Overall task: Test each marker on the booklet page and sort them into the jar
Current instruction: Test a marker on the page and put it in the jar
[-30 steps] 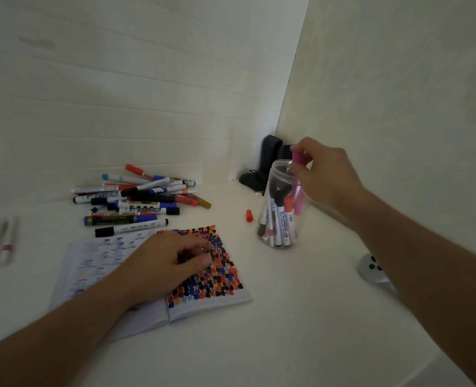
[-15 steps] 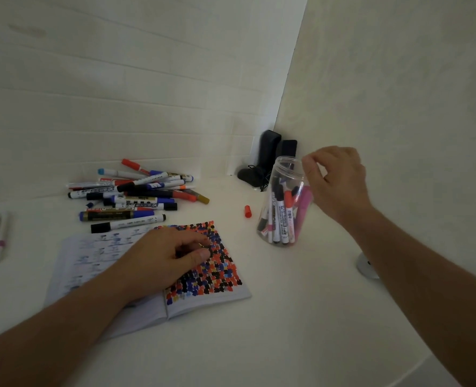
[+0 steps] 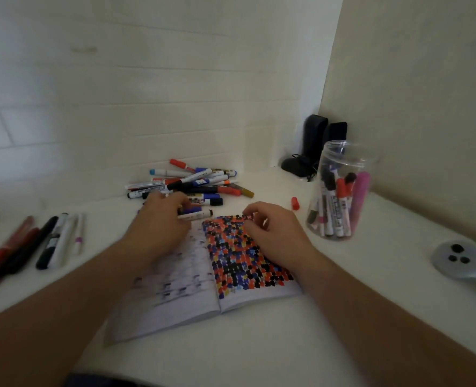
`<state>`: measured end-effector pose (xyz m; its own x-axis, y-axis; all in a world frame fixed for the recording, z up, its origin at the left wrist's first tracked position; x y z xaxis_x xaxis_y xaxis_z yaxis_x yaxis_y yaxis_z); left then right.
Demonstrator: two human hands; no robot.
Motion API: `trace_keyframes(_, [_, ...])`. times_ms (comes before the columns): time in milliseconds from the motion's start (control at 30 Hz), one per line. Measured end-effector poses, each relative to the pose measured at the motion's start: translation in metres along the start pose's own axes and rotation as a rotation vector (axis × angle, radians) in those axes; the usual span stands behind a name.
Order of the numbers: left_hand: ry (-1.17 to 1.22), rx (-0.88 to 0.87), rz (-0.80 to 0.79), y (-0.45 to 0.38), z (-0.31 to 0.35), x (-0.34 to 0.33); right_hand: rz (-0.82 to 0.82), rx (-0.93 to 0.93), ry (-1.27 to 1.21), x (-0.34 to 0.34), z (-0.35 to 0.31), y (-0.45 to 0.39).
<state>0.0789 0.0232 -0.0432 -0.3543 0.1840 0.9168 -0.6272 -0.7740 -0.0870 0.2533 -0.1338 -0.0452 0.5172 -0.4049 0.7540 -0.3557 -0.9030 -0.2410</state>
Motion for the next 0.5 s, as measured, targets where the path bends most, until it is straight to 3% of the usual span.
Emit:
trace_keyframes(100, [-0.245,0.103,-0.025,-0.007,-0.033,0.013,-0.009,0.039,0.018,-0.004,0.001,0.000])
trace_keyframes(233, [-0.381,0.101,-0.077,-0.004,-0.047,0.002,-0.039,0.081,0.031,-0.007,0.000,0.002])
trace_keyframes(400, [-0.720,-0.241,0.239,0.014,0.007,0.017,-0.076,0.146,0.093,-0.008,-0.008,0.005])
trace_keyframes(500, [-0.450,-0.377,0.121,0.022,0.047,0.022,-0.187,0.169,0.222,-0.017,-0.015,0.008])
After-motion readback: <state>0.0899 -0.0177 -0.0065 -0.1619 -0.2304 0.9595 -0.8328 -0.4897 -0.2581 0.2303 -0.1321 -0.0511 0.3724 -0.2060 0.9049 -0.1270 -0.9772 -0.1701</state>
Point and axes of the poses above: each hand's wrist, its own y-axis away from the middle knuckle, its own x-axis out of the back of the hand, z = x × y, the point moved 8 cm from there along -y, towards the middle knuckle, and after that the axes turned 9 degrees about -z, right-handed, at the moved point
